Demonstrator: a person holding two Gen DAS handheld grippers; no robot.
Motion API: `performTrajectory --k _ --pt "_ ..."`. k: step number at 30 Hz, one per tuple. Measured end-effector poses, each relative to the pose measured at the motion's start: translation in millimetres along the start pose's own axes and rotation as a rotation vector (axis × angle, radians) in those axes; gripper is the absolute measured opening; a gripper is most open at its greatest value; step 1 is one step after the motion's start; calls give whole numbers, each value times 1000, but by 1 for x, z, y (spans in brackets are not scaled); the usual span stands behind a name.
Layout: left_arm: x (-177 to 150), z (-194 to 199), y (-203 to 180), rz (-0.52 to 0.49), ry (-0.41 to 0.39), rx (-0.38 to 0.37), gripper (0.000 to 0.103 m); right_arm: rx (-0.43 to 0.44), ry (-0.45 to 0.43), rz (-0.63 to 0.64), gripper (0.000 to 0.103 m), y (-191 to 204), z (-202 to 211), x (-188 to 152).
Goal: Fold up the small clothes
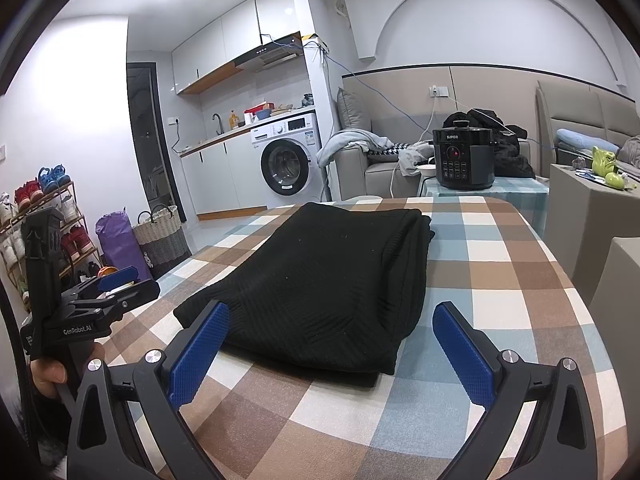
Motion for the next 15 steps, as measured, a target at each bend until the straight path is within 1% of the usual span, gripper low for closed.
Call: performTrajectory --k 15 --pt "0 0 0 -1 0 1 102 -1 1 -1 103 1 0 -1"
Point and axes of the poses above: each gripper's, at about its wrist camera, not at the fingertips, and z roughly against the way its jaws point, y to its left, x to its top, the point moved 10 cm from there along -z, roughly the way its jaws point, and after that the axes turned 13 degrees about z, right-handed, at the moved point
